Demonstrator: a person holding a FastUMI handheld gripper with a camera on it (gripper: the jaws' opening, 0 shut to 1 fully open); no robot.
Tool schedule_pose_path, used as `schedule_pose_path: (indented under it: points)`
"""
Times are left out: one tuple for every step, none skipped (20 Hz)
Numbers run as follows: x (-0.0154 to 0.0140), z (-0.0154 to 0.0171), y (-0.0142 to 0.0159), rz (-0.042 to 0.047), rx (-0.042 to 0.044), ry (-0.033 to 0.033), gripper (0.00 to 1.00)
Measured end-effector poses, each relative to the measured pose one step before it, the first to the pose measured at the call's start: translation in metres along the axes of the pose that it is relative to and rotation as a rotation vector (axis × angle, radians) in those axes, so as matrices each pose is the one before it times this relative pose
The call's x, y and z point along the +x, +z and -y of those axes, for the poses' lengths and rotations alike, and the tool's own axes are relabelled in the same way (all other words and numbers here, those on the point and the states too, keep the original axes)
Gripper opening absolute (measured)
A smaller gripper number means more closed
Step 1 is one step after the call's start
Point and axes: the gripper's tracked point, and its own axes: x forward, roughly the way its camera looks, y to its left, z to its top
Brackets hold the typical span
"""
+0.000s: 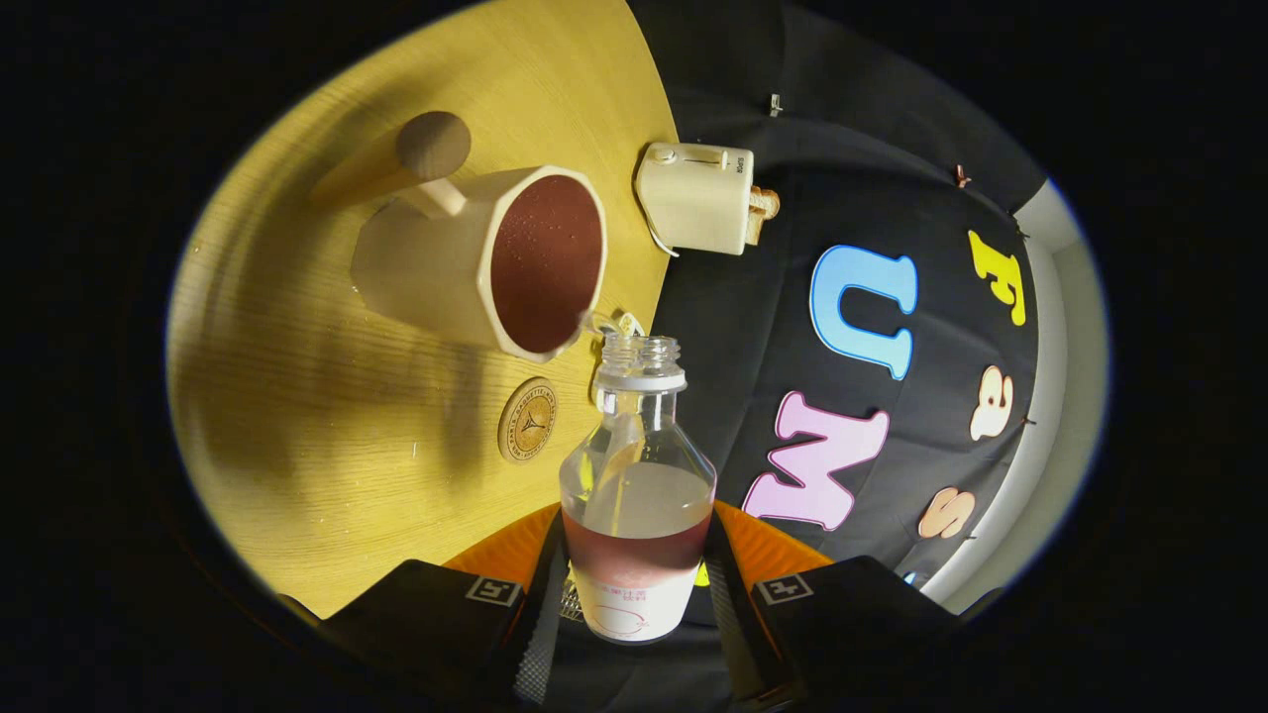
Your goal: Take the bottle from table, then pour the juice into the cup, finally place the bottle on the coaster
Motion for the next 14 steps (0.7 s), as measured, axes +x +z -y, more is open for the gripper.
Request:
schedule_pose_path:
  points:
    - [0.00029, -0.00068, 0.00001, 0.00135, -0.00431, 0.00105, 0.7]
    - [-0.00016, 0.00093, -0.00099, 0.00058, -0.0032, 0.00044, 0.7]
    - [-0.00003, -0.00021, 0.00045, 0.00065, -0.00492, 0.00067, 0.7]
    - [-0.0002, 0.00044, 0.00005, 0.00223, -0.00769, -0.00153, 0.7]
    - [-0.00011, 0.00068, 0.00118, 0.00198, -0.00925, -0.00216, 0.7]
    - [0.00138, -0.00057, 0.00001, 0.00171, -0.00746, -0.00197, 0.7]
    - [-0.00046, -0.00061, -0.0008, 0.00164, -0.00376, -0.00041, 0.7]
    - [0.00033, 0.00088, -0.00078, -0.00014, -0.00391, -0.00027, 0.7]
    - [-0.00032, -0.00075, -0.00035, 0.0, -0.00534, -0.00093, 0.7]
    - [0.00115, 0.0004, 0.00019, 0.00032, -0.00674, -0.00183, 0.7]
    - [-0.00089, 0.00073, -0.00032, 0.00144, -0.00592, -0.00182, 0.7]
    - [0.00061, 0.00087, 0.00109, 0.00098, -0.00652, -0.0037, 0.7]
    - [-0.00129, 0.00182, 0.00031, 0.00157, -0.00509, -0.00276, 0.7]
    - [0.00105, 0.0004, -0.00012, 0.00112, -0.00448, -0.00391, 0.7]
